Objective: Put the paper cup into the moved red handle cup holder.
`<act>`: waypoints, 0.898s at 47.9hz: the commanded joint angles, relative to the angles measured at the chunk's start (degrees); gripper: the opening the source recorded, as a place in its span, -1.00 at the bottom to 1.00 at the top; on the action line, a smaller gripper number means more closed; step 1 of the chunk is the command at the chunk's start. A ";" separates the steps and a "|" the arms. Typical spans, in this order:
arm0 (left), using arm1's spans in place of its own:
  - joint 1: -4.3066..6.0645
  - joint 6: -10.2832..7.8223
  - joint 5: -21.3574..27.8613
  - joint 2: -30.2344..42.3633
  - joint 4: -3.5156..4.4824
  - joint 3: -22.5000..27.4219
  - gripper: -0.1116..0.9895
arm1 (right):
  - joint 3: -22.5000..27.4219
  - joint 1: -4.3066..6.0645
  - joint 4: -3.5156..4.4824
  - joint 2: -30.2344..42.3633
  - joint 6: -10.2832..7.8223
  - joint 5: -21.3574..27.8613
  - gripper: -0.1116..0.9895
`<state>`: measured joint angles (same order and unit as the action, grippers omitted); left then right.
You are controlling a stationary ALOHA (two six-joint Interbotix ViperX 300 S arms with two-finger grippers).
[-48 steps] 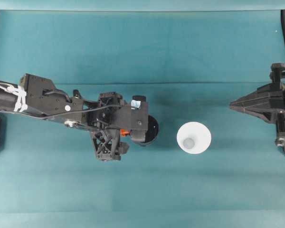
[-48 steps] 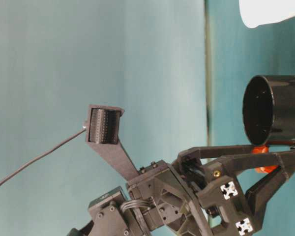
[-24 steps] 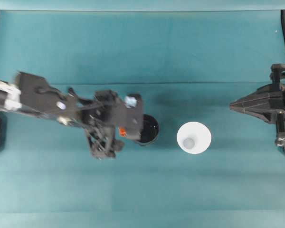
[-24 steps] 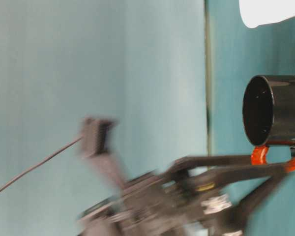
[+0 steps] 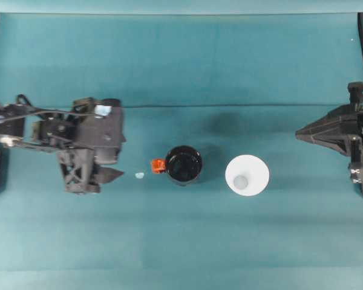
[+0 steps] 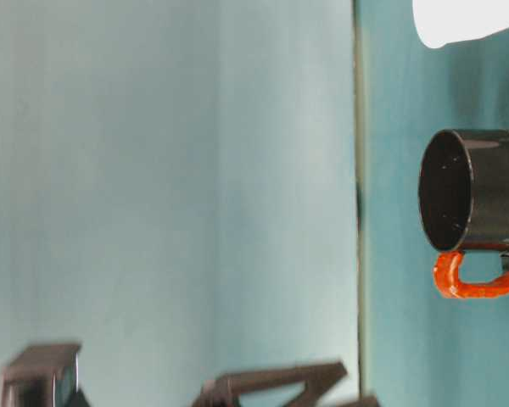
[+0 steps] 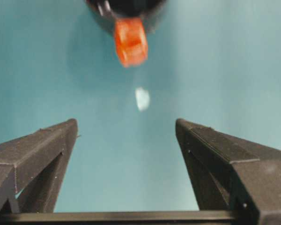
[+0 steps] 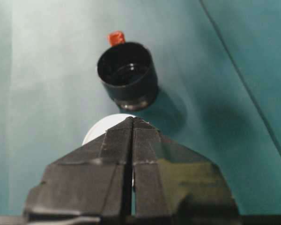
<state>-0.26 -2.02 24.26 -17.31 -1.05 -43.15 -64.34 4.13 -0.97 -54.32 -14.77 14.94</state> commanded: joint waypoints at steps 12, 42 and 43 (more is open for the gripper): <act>0.35 0.09 -0.26 -1.58 -0.09 0.00 0.90 | 7.91 -0.18 -2.46 15.47 -2.90 3.69 -0.58; 0.35 0.00 -0.18 -1.85 -0.09 -0.35 0.90 | 18.19 -1.14 -2.37 37.71 -4.13 12.48 0.88; 0.35 0.00 -0.18 -1.85 -0.09 -0.35 0.90 | 18.28 -1.23 -2.37 38.14 -4.13 12.48 0.88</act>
<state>-0.09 -2.11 24.26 -18.37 -1.05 -43.95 -47.55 3.43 -3.34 -22.24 -18.63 27.42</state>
